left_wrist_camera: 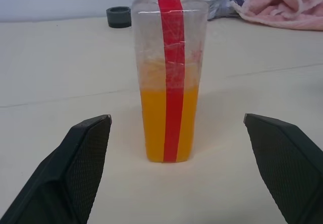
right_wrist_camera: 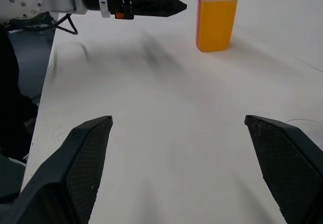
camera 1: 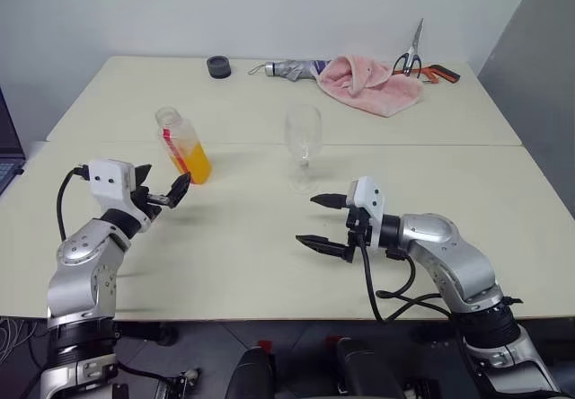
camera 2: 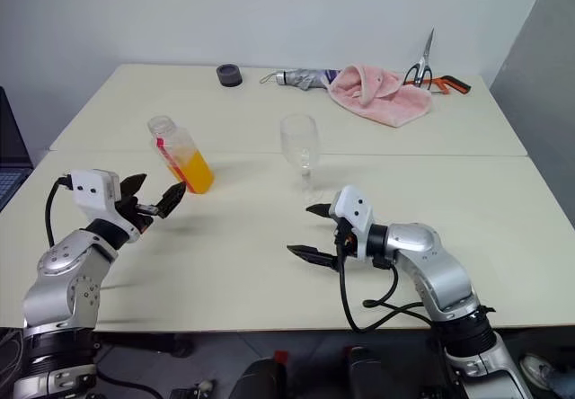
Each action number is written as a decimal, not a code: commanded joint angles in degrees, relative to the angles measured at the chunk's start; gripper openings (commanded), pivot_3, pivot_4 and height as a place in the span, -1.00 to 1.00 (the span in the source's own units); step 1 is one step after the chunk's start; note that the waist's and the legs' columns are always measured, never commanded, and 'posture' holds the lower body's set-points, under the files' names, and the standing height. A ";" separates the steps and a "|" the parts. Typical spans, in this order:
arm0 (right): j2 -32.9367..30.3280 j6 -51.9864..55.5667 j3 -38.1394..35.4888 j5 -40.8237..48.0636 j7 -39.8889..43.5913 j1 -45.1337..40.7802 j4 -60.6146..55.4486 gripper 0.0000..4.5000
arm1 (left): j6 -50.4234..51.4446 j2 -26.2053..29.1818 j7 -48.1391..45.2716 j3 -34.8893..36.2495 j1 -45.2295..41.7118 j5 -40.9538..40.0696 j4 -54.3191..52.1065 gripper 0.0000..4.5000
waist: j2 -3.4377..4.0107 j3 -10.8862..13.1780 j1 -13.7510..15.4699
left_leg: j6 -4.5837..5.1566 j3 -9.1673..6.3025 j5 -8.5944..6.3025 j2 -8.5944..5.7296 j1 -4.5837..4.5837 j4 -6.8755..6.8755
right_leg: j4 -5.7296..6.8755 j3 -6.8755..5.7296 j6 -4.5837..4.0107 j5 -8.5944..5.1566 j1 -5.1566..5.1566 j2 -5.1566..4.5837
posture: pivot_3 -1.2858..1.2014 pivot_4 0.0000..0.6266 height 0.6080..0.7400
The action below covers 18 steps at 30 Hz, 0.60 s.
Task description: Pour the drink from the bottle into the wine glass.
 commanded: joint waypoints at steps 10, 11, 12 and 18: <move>0.69 -0.39 1.06 1.33 -1.26 -2.62 -3.96 0.99 | -3.81 3.08 -3.61 -1.42 -12.48 2.66 13.75 1.00 | -0.01 0.00 0.03 | 0.00 -0.05 0.00 -0.05 -0.05 0.01 | 0.00 -0.09 0.00 0.00 -0.01 0.02 | 0.03 -0.52 1.00; 0.74 -0.39 1.11 1.36 -1.31 -2.79 -3.99 0.99 | -4.19 3.07 -3.97 -1.73 -13.93 2.92 15.53 1.00 | -0.01 0.00 0.04 | 0.00 -0.06 0.00 -0.05 -0.05 0.01 | 0.00 -0.09 0.00 0.00 -0.01 0.02 | 0.03 -0.52 1.00; 0.75 -0.34 1.10 1.47 -1.31 -2.92 -4.05 0.99 | -4.84 3.14 -4.70 -2.38 -15.19 3.38 17.19 1.00 | -0.01 0.00 0.06 | 0.00 -0.06 0.00 -0.05 -0.06 0.01 | -0.01 -0.10 0.00 0.00 -0.01 0.02 | 0.03 -0.52 1.00; 0.75 -0.75 1.09 1.40 -1.32 -3.26 -3.76 0.99 | -8.14 2.64 -6.72 -4.31 -20.37 5.02 24.56 1.00 | -0.01 0.00 0.04 | 0.00 -0.09 0.00 -0.07 -0.10 0.02 | -0.01 -0.13 0.00 0.00 -0.03 0.03 | 0.03 -0.52 1.00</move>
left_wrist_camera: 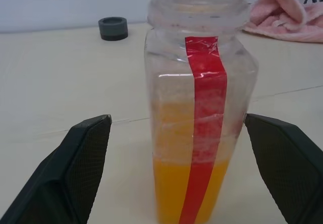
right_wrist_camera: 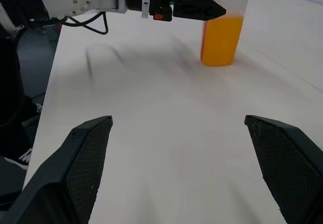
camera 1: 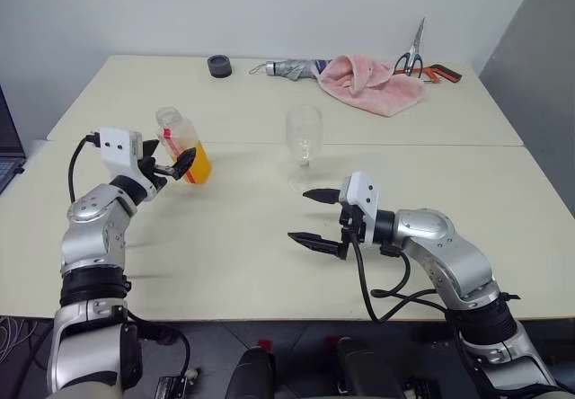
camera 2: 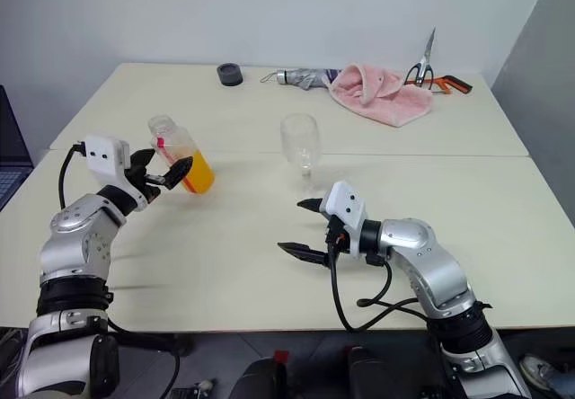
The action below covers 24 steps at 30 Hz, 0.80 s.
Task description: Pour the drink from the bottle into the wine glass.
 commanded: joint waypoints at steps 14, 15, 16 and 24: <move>1.13 -1.56 -1.47 2.47 -0.60 -1.52 -1.68 1.00 | -7.99 -0.34 -2.55 -1.16 -7.80 2.37 11.80 -0.22 | -0.01 -0.01 0.01 | 0.00 -0.05 0.00 0.00 -0.04 0.02 | 0.01 -0.04 0.00 0.00 -0.02 0.00 | 0.03 -0.52 1.00; 1.13 -1.75 -1.62 2.56 -0.72 -1.61 -1.64 1.00 | -8.25 -0.41 -2.65 -1.09 -7.95 2.30 12.06 -0.25 | -0.01 -0.01 0.02 | 0.00 -0.06 0.00 0.00 -0.04 0.02 | 0.01 -0.04 0.00 0.00 -0.02 0.00 | 0.03 -0.52 1.00; 1.05 -1.99 -1.74 2.56 -0.85 -1.67 -1.62 1.00 | -8.46 -0.46 -2.74 -1.07 -8.02 2.25 12.21 -0.25 | -0.01 -0.01 0.01 | 0.00 -0.06 0.00 0.00 -0.04 0.02 | 0.01 -0.05 0.00 0.00 -0.02 0.00 | 0.03 -0.52 1.00; -0.21 -2.05 -5.58 3.26 -3.70 -1.65 -4.58 1.00 | -7.01 -3.47 -3.04 -4.56 -6.29 2.67 -1.03 -0.25 | -0.02 0.00 0.28 | 0.00 -0.13 0.00 0.04 -0.14 0.05 | 0.01 -0.07 0.00 0.00 -0.04 -0.07 | 0.03 -0.52 1.00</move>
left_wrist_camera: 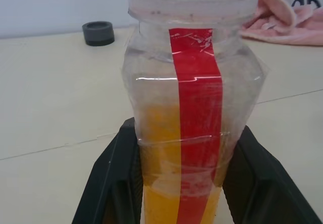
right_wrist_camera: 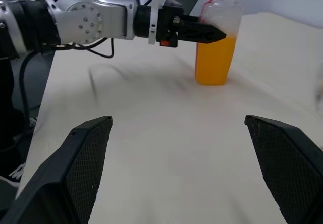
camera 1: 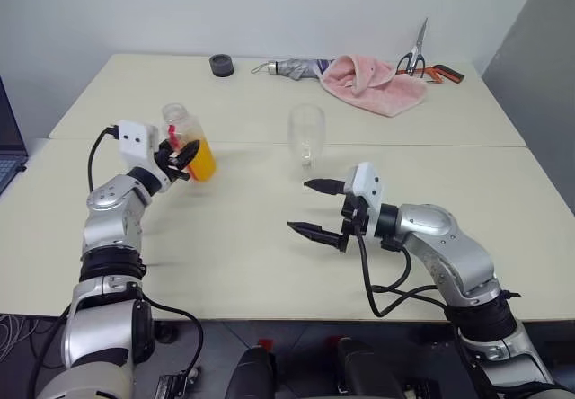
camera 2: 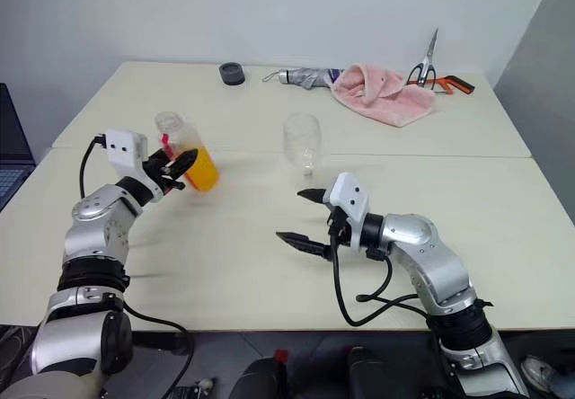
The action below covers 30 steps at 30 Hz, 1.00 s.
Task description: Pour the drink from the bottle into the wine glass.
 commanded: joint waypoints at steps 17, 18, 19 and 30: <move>0.66 -3.03 -7.97 -1.03 -11.21 -3.64 -3.22 1.00 | -19.14 -1.60 2.20 -14.58 -12.81 16.36 -5.01 -0.26 | -0.01 0.00 0.67 | 0.01 0.12 0.00 -0.10 0.01 -0.02 | -0.01 0.06 0.00 0.00 -0.03 0.08 | 0.03 -0.52 1.00; 0.81 -3.00 -7.90 -1.06 -11.32 -3.72 -3.04 1.00 | -20.32 -1.56 2.28 -14.95 -13.50 17.07 -3.77 -0.26 | -0.01 0.00 0.69 | 0.01 0.12 0.00 -0.10 0.02 -0.02 | -0.01 0.06 0.00 0.00 -0.03 0.08 | 0.03 -0.52 1.00; 0.97 -2.72 -7.85 -1.00 -11.47 -3.84 -2.86 1.00 | -21.59 -1.47 2.35 -15.30 -14.11 17.77 -2.52 -0.26 | -0.01 0.00 0.70 | 0.01 0.11 0.00 -0.12 0.01 -0.02 | -0.01 0.05 0.00 0.00 -0.03 0.08 | 0.03 -0.52 1.00; 2.61 -0.85 -8.20 -1.29 -15.58 -6.14 -0.56 1.00 | -35.66 -1.80 7.99 -20.62 -23.59 27.42 12.64 -0.26 | -0.01 0.00 0.73 | 0.01 0.11 0.00 -0.14 -0.07 -0.02 | -0.02 0.04 -0.01 0.00 -0.09 0.07 | 0.03 -0.52 1.00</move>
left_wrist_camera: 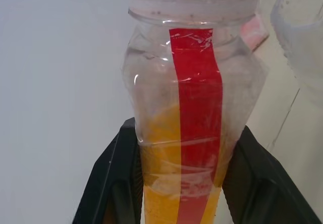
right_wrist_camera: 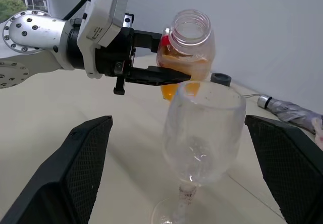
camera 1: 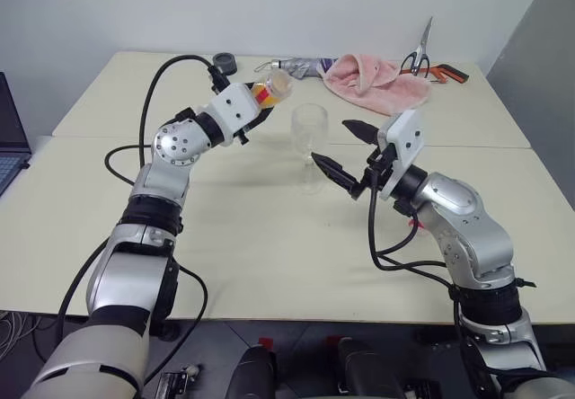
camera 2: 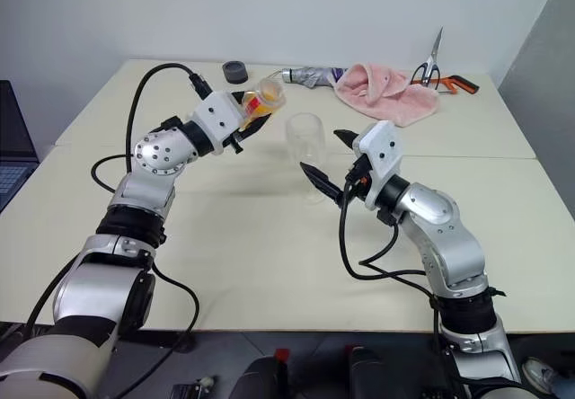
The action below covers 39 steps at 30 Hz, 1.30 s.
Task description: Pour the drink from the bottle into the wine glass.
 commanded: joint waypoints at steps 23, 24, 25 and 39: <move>-0.11 -1.84 -0.79 -0.29 -0.74 0.11 0.46 1.00 | -14.65 1.60 11.96 -5.67 -10.66 12.69 10.32 -0.26 | 0.00 0.00 -0.05 | 0.00 0.05 0.00 -0.01 -0.02 -0.01 | 0.03 0.02 0.00 0.00 -0.06 0.00 | 0.03 -0.52 1.00; -0.13 -1.80 -0.78 -0.26 -0.69 0.12 0.45 1.00 | -14.98 1.86 12.57 -6.05 -10.93 13.52 10.52 -0.26 | 0.00 0.00 -0.05 | 0.00 0.05 0.00 -0.01 -0.02 -0.01 | 0.03 0.02 0.00 0.00 -0.07 0.00 | 0.03 -0.52 1.00; -0.15 -1.79 -0.77 -0.26 -0.65 0.10 0.46 1.00 | -15.04 1.94 12.98 -6.14 -11.14 13.75 10.82 -0.26 | 0.00 0.00 -0.04 | 0.00 0.05 0.00 -0.01 -0.02 -0.01 | 0.03 0.02 0.00 0.00 -0.07 0.00 | 0.03 -0.52 1.00; 0.23 -2.30 -0.19 -0.57 -0.26 0.30 0.87 1.00 | -16.63 3.75 19.38 -8.84 -13.65 19.08 13.64 -0.26 | 0.00 0.00 -0.03 | 0.00 0.05 0.00 -0.01 -0.03 0.00 | 0.05 0.01 0.00 0.00 -0.08 -0.01 | 0.03 -0.52 1.00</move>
